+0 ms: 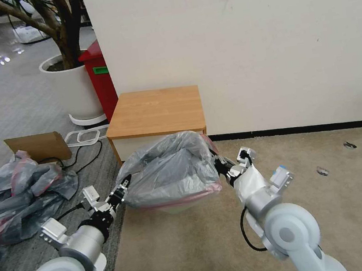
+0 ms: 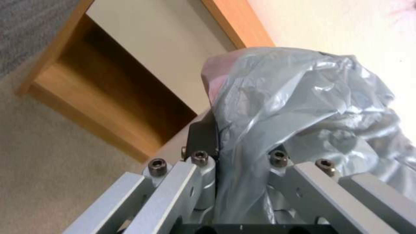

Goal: Pick up the garbage bag from the table and place it over the trash can.

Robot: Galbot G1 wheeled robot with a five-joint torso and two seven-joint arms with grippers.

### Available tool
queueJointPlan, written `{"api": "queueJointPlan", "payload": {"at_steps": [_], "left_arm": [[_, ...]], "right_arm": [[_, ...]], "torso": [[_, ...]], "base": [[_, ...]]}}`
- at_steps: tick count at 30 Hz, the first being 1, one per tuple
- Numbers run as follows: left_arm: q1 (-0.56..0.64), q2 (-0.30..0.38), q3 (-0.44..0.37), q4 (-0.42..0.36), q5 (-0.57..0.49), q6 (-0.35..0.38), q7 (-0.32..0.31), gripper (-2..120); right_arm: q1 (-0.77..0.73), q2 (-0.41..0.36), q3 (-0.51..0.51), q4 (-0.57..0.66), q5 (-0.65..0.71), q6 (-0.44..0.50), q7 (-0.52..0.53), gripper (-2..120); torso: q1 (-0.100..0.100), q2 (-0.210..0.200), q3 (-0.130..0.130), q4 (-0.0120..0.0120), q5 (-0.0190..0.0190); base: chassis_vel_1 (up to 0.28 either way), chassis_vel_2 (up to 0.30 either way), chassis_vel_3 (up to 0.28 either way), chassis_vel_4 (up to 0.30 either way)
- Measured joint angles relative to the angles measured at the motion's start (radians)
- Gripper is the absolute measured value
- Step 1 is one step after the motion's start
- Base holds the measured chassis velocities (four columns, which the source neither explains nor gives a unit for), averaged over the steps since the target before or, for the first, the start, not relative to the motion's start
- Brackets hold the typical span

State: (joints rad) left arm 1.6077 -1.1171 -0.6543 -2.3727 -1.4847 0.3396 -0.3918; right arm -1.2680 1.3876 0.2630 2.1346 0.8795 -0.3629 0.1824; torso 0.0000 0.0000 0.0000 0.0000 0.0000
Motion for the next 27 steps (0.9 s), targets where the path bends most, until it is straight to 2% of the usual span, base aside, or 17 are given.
{"api": "queueJointPlan", "payload": {"at_steps": [5,11,17,18,27], "left_arm": [[0.003,0.000,0.000,-0.006,-0.008,0.010,0.000,9],[0.002,0.001,0.000,-0.006,-0.010,0.012,0.000,9],[-0.010,0.001,-0.002,0.009,-0.011,0.007,-0.024,9],[-0.014,0.000,-0.002,0.017,-0.015,0.005,-0.034,9],[-0.017,-0.003,0.000,0.031,-0.042,0.002,-0.054,9]], "right_arm": [[0.039,-0.009,-0.004,-0.038,-0.027,-0.002,-0.028,0],[0.038,-0.026,-0.001,-0.010,-0.030,-0.041,-0.032,0],[0.003,-0.035,-0.001,0.050,0.097,-0.072,0.064,0],[-0.005,-0.028,0.003,0.061,0.148,-0.070,0.100,0],[-0.019,-0.001,0.015,0.052,0.204,0.014,0.141,0]], "torso": [[0.000,0.000,0.000,0.0000,0.0001],[0.000,0.000,0.000,0.0001,0.0000],[0.000,0.000,0.000,-0.0001,-0.0001],[0.000,0.000,0.000,-0.0001,0.0000],[0.000,0.000,0.000,-0.0001,0.0000]], "base": [[0.000,0.000,0.000,0.000],[0.000,0.000,0.000,0.000],[0.000,0.000,0.000,0.000],[0.000,0.000,0.000,0.000],[0.000,0.000,0.000,0.000]]}}
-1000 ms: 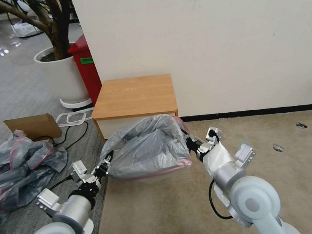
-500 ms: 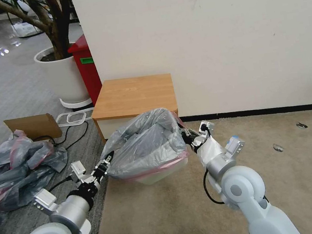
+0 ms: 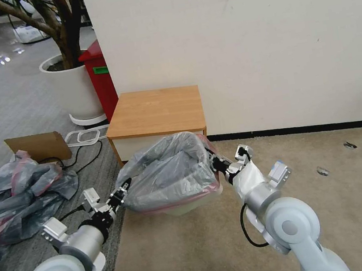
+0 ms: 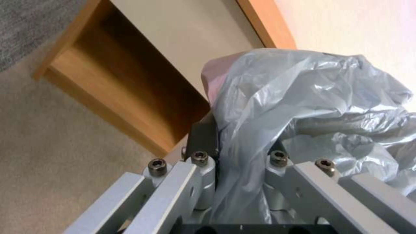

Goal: Pick up the garbage bag from the table and place it over the trash can.

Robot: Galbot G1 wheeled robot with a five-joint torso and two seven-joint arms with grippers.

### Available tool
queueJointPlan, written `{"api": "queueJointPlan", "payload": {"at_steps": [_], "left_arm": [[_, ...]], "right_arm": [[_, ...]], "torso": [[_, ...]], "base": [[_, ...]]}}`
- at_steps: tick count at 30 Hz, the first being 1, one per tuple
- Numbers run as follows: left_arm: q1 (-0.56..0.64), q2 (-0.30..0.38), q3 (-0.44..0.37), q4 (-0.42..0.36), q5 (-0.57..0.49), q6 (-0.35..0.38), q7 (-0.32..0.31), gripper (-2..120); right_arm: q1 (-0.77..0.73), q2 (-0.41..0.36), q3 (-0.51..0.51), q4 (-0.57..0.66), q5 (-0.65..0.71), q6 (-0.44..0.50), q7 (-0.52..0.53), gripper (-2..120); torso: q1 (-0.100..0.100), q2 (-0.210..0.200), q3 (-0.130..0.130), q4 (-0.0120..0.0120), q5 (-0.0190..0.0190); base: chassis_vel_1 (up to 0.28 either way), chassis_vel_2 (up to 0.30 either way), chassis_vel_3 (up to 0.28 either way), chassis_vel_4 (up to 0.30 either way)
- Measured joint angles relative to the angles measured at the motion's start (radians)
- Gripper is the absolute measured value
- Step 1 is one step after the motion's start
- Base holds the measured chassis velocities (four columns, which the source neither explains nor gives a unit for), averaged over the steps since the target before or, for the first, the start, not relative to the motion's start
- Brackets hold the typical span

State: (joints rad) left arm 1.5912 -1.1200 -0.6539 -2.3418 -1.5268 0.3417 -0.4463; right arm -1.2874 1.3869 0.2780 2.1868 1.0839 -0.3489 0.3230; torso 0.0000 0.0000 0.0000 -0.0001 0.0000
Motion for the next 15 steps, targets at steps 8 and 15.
{"api": "queueJointPlan", "payload": {"at_steps": [8,15], "left_arm": [[-0.001,0.001,-0.001,0.000,-0.035,0.005,0.000,9],[-0.001,0.002,-0.012,0.000,-0.050,0.021,0.021,9]], "right_arm": [[0.024,0.013,-0.013,-0.063,-0.009,0.008,0.020,0],[0.063,0.002,-0.021,-0.140,-0.129,-0.008,-0.056,0]], "torso": [[0.000,0.000,0.000,0.0000,0.0000],[0.000,0.000,0.000,0.0000,0.0000]], "base": [[0.000,0.000,0.000,0.000],[0.000,0.000,0.000,0.000]]}}
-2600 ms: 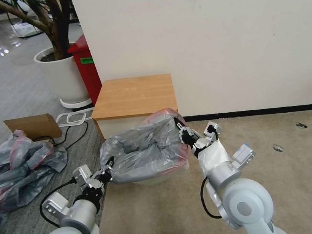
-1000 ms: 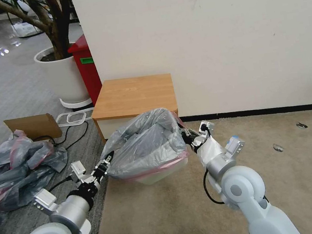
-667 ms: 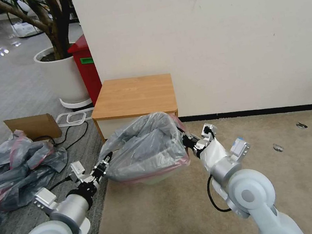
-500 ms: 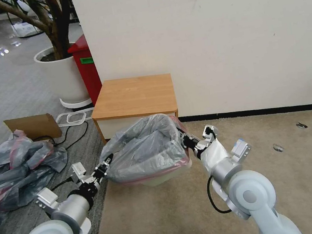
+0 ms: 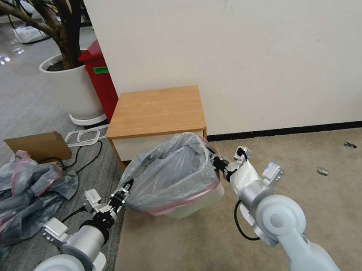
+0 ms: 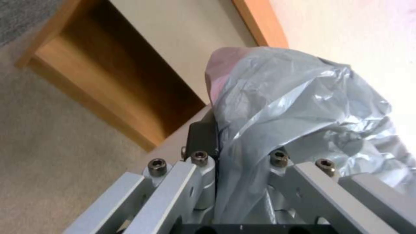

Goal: Pick up the garbage bag from the table and place it over the trash can.

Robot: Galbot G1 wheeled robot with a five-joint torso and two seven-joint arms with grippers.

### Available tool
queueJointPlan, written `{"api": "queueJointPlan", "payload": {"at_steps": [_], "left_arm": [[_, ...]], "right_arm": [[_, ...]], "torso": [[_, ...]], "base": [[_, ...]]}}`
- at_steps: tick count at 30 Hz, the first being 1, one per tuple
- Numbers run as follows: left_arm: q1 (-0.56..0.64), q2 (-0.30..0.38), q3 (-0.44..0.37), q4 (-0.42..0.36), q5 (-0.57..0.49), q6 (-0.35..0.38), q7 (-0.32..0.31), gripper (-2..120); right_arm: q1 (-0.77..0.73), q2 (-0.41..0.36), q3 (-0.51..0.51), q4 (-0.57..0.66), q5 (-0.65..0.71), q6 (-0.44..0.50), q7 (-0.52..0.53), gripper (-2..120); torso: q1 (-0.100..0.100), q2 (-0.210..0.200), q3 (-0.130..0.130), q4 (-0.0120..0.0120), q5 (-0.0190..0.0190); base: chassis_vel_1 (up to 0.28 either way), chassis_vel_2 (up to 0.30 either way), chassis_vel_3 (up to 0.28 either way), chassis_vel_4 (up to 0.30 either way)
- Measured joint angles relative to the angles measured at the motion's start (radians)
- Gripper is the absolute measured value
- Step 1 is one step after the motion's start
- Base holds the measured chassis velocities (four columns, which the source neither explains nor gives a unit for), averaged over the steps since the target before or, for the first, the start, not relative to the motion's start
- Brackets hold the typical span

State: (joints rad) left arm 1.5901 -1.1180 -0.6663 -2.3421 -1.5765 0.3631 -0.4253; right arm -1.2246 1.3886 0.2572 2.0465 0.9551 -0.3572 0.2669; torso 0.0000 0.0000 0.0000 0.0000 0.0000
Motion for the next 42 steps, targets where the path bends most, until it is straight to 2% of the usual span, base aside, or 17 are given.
{"api": "queueJointPlan", "payload": {"at_steps": [2,4,8,12,14,17,25,32,38,42], "left_arm": [[0.000,0.000,-0.002,0.000,0.000,0.002,0.003,9],[0.000,0.000,-0.003,-0.001,0.000,0.007,0.008,9],[0.007,0.001,-0.002,-0.004,0.008,0.041,0.026,9],[0.018,0.001,0.001,-0.006,0.037,0.071,0.044,9],[0.025,0.001,0.004,-0.007,0.058,0.087,0.064,9],[0.026,0.005,0.004,-0.008,0.061,0.091,0.074,9],[0.008,0.020,-0.008,-0.014,0.061,0.082,0.077,9],[-0.001,0.019,-0.022,-0.004,0.030,0.061,0.084,10],[0.000,0.019,-0.021,-0.002,0.030,0.058,0.074,10],[0.000,0.020,-0.017,-0.002,0.030,0.057,0.066,10]], "right_arm": [[0.002,-0.002,-0.002,-0.007,-0.019,0.000,-0.011,0],[0.007,-0.008,-0.006,-0.041,-0.131,0.004,-0.086,0],[0.029,-0.019,-0.007,-0.057,-0.207,0.004,-0.155,0],[0.056,-0.023,-0.006,-0.056,-0.181,-0.017,-0.152,0],[0.073,-0.028,-0.001,-0.046,-0.109,-0.062,-0.115,0],[0.073,-0.035,0.004,-0.046,-0.084,-0.099,-0.100,0],[0.015,-0.079,0.025,-0.021,-0.092,-0.182,-0.119,0],[-0.039,-0.110,0.036,0.006,-0.186,-0.166,-0.171,0],[-0.052,-0.107,0.038,0.035,-0.188,-0.141,-0.171,0],[-0.074,-0.102,0.048,0.078,-0.138,-0.121,-0.159,20]], "torso": [[0.000,0.000,0.000,0.0000,0.0000],[0.000,0.000,0.000,0.0000,0.0000],[0.000,0.000,0.000,-0.0001,0.0000],[0.000,0.000,0.000,0.0000,0.0000],[0.000,0.000,0.000,0.0002,-0.0001],[0.000,0.000,0.000,0.0001,0.0000],[0.000,0.000,0.000,0.0000,0.0000],[0.000,0.000,0.000,-0.0001,0.0000],[0.000,0.000,0.000,0.0000,0.0000],[0.000,0.000,0.000,0.0001,0.0000]], "base": [[0.000,0.000,0.000,0.000],[0.000,0.000,0.000,0.000],[0.000,0.000,0.000,0.000],[0.000,0.000,0.000,0.000],[0.000,0.000,0.000,0.000],[0.000,0.000,0.000,0.000],[0.000,0.000,0.000,0.000],[0.000,0.000,0.000,0.000],[0.000,0.000,0.000,0.000],[0.000,0.000,0.000,0.000]]}}
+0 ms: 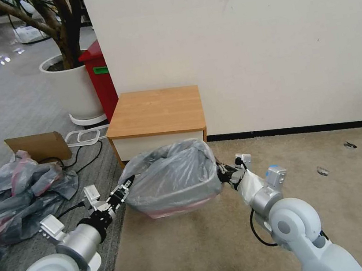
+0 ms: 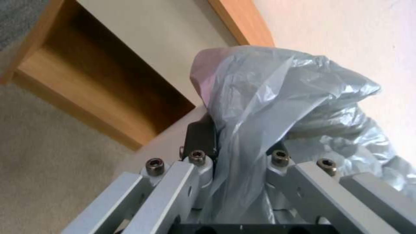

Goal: Pick up the garbage bag from the table and place it over the trash can.

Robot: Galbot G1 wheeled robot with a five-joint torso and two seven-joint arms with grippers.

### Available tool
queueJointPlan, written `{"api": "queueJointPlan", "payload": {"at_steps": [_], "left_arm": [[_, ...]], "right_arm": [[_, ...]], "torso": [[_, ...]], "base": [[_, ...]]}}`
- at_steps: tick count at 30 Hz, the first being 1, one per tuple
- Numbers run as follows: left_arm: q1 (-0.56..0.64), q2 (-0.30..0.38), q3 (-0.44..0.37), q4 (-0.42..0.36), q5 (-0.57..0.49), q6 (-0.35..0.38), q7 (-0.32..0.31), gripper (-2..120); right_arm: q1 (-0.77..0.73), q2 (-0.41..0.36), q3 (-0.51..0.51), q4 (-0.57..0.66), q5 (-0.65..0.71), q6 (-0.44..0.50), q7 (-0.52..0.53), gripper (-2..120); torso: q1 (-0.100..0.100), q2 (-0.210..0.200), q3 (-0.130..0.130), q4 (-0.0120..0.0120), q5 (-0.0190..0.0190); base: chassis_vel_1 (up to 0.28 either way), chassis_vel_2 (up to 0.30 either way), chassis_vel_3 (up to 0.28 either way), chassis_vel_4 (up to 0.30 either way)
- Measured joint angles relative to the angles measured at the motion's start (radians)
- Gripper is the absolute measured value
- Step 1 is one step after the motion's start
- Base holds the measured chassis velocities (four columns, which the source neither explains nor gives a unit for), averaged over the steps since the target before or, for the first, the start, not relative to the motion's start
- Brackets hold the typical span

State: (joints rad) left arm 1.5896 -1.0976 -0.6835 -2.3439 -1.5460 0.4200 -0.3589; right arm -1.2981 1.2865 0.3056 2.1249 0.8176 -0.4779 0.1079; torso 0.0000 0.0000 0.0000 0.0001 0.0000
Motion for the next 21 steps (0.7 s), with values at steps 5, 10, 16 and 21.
{"api": "queueJointPlan", "payload": {"at_steps": [5,10,16,21], "left_arm": [[0.000,0.006,-0.004,0.002,0.000,0.000,-0.004,10],[0.000,0.007,-0.006,0.017,-0.001,0.002,-0.008,9],[-0.003,0.006,-0.005,0.025,-0.004,0.001,-0.010,9],[0.001,0.006,-0.009,0.026,-0.004,0.000,-0.010,9]], "right_arm": [[-0.028,0.001,0.024,0.036,0.084,0.000,0.025,33],[-0.064,-0.001,0.066,0.073,0.223,-0.001,0.028,55],[-0.063,0.008,0.095,0.077,0.409,0.000,0.025,78],[-0.056,0.017,0.098,0.059,0.442,0.010,0.025,97]], "torso": [[0.000,0.000,0.000,-0.0001,0.0001],[0.000,0.000,0.000,-0.0001,0.0000],[0.000,0.000,0.000,-0.0001,0.0000],[0.000,0.000,0.000,-0.0001,0.0000]], "base": [[0.000,0.000,0.000,0.000],[0.000,0.000,0.000,0.000],[0.000,0.000,0.000,0.000],[0.000,0.000,0.000,0.000]]}}
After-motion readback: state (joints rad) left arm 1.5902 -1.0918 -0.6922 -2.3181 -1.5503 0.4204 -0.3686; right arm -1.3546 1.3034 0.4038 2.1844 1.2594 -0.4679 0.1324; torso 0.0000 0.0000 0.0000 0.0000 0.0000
